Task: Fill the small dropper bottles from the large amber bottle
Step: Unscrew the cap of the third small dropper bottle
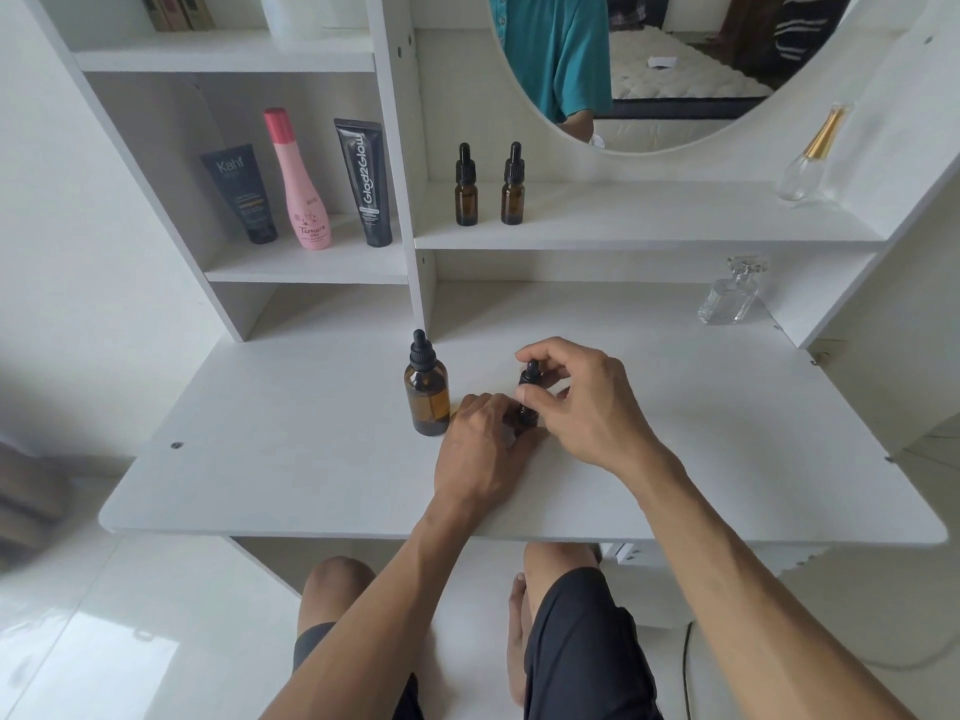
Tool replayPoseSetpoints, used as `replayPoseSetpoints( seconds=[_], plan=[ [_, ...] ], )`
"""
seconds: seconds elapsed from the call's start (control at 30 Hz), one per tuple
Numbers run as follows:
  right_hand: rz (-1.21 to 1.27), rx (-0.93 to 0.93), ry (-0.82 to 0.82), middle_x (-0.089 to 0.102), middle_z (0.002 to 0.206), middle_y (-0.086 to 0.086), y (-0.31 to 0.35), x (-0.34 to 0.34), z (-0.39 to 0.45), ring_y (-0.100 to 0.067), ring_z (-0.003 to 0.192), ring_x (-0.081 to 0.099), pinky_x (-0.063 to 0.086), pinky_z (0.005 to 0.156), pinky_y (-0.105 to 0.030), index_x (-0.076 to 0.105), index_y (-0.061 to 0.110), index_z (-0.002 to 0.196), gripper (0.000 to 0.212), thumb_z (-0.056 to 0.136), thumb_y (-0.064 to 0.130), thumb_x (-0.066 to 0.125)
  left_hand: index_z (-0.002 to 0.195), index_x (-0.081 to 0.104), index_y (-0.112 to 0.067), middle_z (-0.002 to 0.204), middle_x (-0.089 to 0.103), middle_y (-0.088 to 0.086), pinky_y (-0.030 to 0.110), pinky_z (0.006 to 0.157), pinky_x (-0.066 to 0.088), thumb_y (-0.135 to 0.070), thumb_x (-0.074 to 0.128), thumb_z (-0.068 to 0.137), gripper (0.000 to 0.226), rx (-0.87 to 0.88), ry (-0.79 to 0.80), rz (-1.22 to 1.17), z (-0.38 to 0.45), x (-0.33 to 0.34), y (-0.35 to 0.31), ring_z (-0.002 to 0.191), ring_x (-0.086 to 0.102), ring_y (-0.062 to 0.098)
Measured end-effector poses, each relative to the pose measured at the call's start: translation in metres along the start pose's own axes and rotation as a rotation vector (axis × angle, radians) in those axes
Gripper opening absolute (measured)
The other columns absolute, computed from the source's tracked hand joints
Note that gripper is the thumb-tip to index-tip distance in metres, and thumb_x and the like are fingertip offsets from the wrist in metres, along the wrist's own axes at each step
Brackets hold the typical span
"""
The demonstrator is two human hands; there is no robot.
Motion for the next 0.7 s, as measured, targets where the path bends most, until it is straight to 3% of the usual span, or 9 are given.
replayPoseSetpoints(
  seconds=[0.1, 0.23, 0.37, 0.7],
  plan=[
    [0.098, -0.009, -0.121, 0.073, 0.088, 0.010, 0.009, -0.021, 0.005, -0.002, 0.079, 0.066, 0.051, 0.069, -0.015, 0.073, 0.020, 0.103, 0.024, 0.081, 0.016, 0.079, 0.092, 0.066, -0.011, 0.089, 0.066, 0.004, 0.040, 0.078, 0.046, -0.041, 0.072, 0.085, 0.031, -0.036, 0.003, 0.016, 0.001, 0.000, 0.001, 0.091, 0.053, 0.023],
    [0.144, 0.038, -0.301, 0.073, 0.084, 0.010, -0.006, -0.046, 0.012, -0.002, 0.075, 0.068, 0.053, 0.067, -0.012, 0.072, 0.014, 0.095, 0.018, 0.079, 0.011, 0.080, 0.096, 0.068, -0.012, 0.092, 0.065, 0.003, 0.037, 0.079, 0.046, -0.043, 0.073, 0.084, 0.033, -0.056, -0.016, 0.011, 0.001, -0.002, -0.001, 0.092, 0.052, 0.021],
    [0.019, 0.132, -0.286, 0.072, 0.088, 0.007, -0.046, -0.039, 0.012, -0.007, 0.078, 0.068, 0.051, 0.073, -0.009, 0.071, 0.014, 0.096, 0.019, 0.079, 0.010, 0.080, 0.096, 0.067, -0.013, 0.092, 0.066, 0.002, 0.036, 0.078, 0.046, -0.044, 0.073, 0.084, 0.033, -0.056, -0.016, 0.015, 0.000, -0.002, -0.001, 0.092, 0.053, 0.020],
    [-0.031, 0.164, -0.282, 0.072, 0.091, -0.005, -0.088, 0.001, -0.004, -0.016, 0.078, 0.067, 0.052, 0.080, -0.023, 0.070, 0.010, 0.097, 0.019, 0.079, 0.005, 0.076, 0.093, 0.068, -0.015, 0.089, 0.067, -0.001, 0.035, 0.079, 0.045, -0.045, 0.073, 0.082, 0.032, -0.055, -0.015, 0.012, 0.001, 0.003, 0.005, 0.091, 0.053, 0.019]
  ],
)
Point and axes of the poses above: each hand's wrist, its own z-axis towards the middle knuckle, its own x-axis out of the palm, y = z × x, the point moved 5 cm from there along z, towards the middle knuckle
